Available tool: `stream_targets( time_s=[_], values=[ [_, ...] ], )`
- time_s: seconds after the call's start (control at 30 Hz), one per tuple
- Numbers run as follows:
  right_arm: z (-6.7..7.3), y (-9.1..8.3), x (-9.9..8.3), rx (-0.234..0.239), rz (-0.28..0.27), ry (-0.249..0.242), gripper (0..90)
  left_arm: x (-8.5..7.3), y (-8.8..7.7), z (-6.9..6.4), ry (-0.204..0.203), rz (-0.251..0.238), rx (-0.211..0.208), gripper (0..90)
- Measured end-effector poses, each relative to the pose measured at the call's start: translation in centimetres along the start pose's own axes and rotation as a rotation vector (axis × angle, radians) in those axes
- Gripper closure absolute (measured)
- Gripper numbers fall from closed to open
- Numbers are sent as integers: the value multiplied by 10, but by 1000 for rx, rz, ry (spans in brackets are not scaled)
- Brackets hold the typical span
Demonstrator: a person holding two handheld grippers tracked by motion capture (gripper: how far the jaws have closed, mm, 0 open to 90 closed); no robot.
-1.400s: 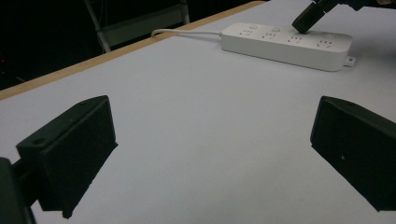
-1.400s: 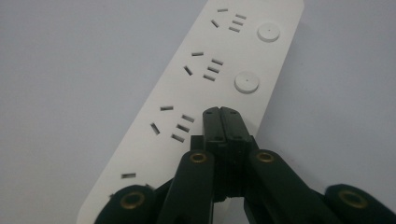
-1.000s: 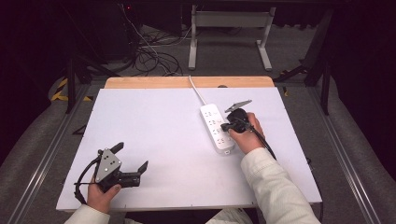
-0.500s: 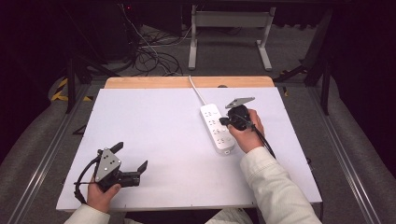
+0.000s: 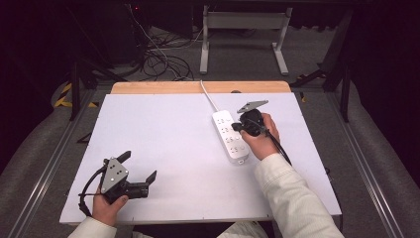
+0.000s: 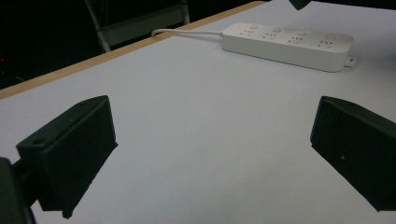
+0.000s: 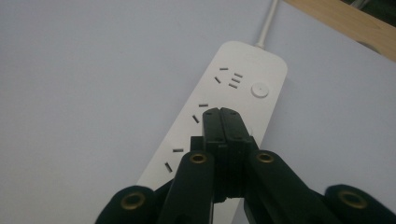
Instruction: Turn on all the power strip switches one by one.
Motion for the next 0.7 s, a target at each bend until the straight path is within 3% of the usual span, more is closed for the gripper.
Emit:
stream_targets(
  time_s=[0.43, 0.7],
  values=[
    [-10, 20, 8, 23, -3, 34, 900, 0, 0, 1, -5, -1, 4, 6],
    [-16, 35, 1, -7, 36, 46, 900, 0, -1, 1, 0, -1, 4, 6]
  ],
)
Point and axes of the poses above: each handheld gripper's, and its own axes: y roughly forward along the jaws, x roughly out of its top, z roughly to its left, the point moved 5 cm from there along y, roughly forward along the jaws, and after that the axes turned 2 degrees about -z, right-handed, at the moved point
